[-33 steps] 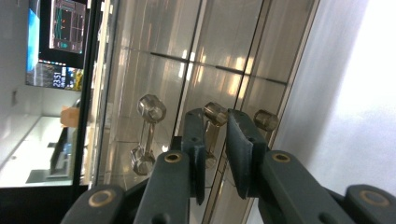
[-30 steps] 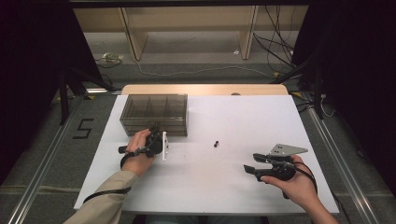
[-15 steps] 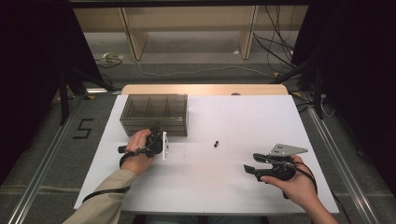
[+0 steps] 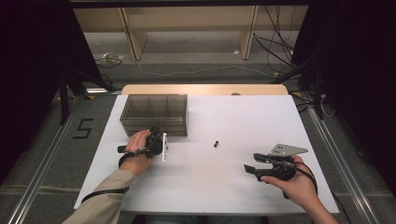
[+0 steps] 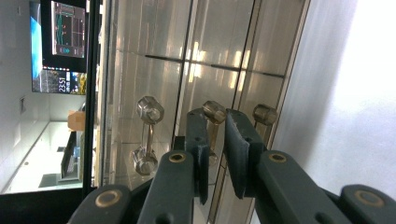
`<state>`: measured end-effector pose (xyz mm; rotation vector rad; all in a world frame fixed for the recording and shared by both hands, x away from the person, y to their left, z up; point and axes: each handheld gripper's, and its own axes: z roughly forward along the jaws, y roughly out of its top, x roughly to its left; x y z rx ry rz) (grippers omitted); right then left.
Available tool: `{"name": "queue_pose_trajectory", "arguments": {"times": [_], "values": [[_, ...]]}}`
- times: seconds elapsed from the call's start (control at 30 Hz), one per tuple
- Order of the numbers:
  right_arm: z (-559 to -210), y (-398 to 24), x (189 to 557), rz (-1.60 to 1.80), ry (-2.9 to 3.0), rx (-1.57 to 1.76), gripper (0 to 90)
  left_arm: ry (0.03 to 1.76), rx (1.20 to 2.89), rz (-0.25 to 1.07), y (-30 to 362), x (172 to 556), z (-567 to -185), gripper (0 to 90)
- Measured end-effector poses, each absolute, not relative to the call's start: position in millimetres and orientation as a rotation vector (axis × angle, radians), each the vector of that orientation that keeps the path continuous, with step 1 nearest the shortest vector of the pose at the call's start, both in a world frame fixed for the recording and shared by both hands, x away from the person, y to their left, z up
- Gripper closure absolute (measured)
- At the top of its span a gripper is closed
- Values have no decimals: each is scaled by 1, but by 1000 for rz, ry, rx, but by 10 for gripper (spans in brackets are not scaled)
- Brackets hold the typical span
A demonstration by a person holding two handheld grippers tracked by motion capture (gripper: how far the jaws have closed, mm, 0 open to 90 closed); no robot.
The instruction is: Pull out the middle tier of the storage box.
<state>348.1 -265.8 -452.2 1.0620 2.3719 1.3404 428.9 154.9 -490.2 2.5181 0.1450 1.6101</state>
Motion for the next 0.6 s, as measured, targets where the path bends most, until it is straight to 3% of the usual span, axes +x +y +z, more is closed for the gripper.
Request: {"name": "queue_pose_trajectory", "arguments": {"times": [0.6], "values": [[-453, -266, 349, 1339, 2369, 1061, 360, 90, 2530, 1640, 156, 423, -492, 797]]}}
